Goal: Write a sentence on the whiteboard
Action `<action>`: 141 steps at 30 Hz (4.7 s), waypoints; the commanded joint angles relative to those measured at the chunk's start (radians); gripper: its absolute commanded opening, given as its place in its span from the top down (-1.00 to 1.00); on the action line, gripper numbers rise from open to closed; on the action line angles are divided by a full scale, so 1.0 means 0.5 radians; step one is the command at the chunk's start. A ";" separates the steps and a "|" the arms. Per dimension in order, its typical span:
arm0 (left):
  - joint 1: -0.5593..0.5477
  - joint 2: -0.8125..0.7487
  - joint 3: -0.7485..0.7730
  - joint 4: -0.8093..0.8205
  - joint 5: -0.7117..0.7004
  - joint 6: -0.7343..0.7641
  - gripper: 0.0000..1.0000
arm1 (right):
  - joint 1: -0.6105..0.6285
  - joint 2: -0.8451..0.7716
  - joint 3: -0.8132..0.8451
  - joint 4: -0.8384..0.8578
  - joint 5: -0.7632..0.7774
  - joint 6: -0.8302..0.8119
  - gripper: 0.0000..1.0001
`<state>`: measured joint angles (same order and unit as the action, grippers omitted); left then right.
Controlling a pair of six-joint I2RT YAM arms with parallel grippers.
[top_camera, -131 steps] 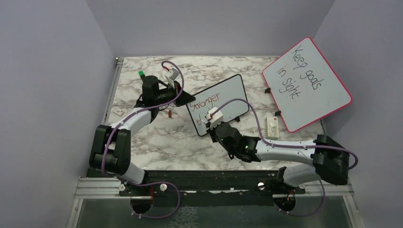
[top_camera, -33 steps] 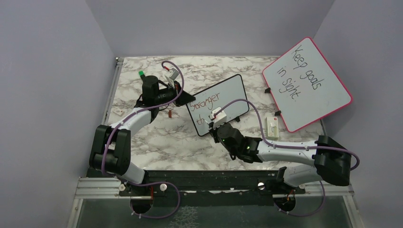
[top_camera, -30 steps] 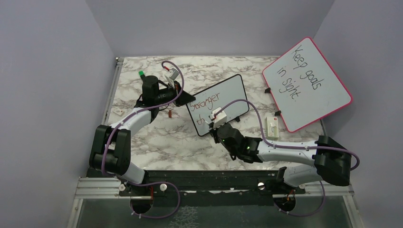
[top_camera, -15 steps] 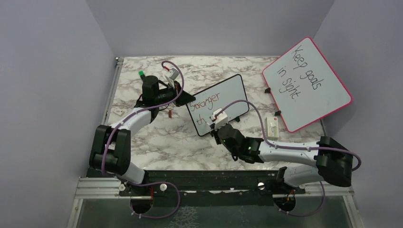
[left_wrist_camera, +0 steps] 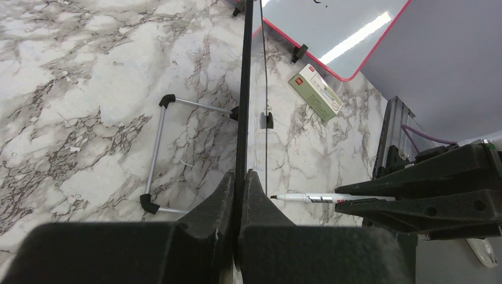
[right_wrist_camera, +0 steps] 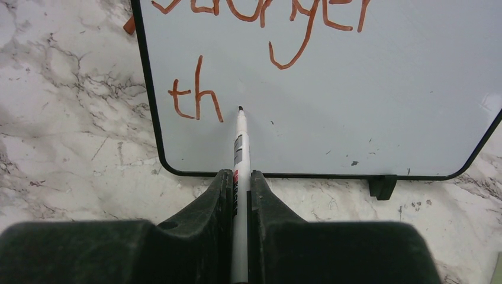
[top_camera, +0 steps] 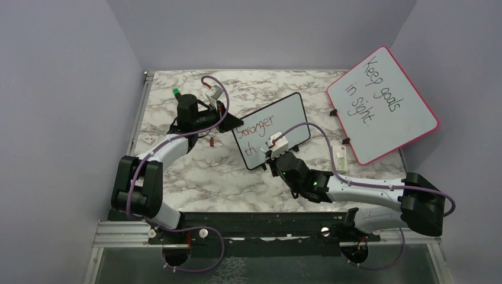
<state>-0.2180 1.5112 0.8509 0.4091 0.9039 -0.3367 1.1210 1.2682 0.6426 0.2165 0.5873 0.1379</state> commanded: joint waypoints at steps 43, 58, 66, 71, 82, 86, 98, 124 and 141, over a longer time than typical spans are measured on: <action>-0.013 0.067 -0.025 -0.205 -0.179 0.081 1.00 | -0.042 0.132 0.036 0.248 -0.139 -0.136 0.99; -0.012 0.064 -0.027 -0.205 -0.182 0.078 1.00 | -0.042 0.067 -0.012 0.063 -0.178 -0.085 0.99; -0.012 0.060 -0.024 -0.205 -0.182 0.075 1.00 | -0.042 0.049 -0.039 -0.008 -0.114 -0.076 0.99; -0.012 0.061 -0.025 -0.205 -0.182 0.076 1.00 | -0.042 0.044 -0.043 -0.034 -0.080 -0.080 0.99; -0.015 0.068 -0.019 -0.205 -0.182 0.077 1.00 | -0.059 0.043 -0.049 0.053 0.030 -0.108 0.99; -0.015 0.067 -0.020 -0.204 -0.179 0.077 1.00 | -0.069 0.050 -0.040 0.114 0.024 -0.129 0.99; -0.015 0.071 -0.023 -0.207 -0.178 0.081 1.00 | -0.087 0.078 -0.007 0.262 -0.011 -0.186 0.99; -0.015 0.059 -0.025 -0.211 -0.185 0.078 1.00 | -0.091 0.040 -0.061 -0.046 -0.043 -0.061 0.99; -0.015 0.065 -0.018 -0.211 -0.186 0.081 1.00 | -0.107 -0.048 -0.074 -0.010 0.008 -0.066 0.99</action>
<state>-0.2180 1.5112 0.8509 0.4091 0.9035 -0.3363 1.0752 1.2808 0.6254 0.2092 0.5724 0.1020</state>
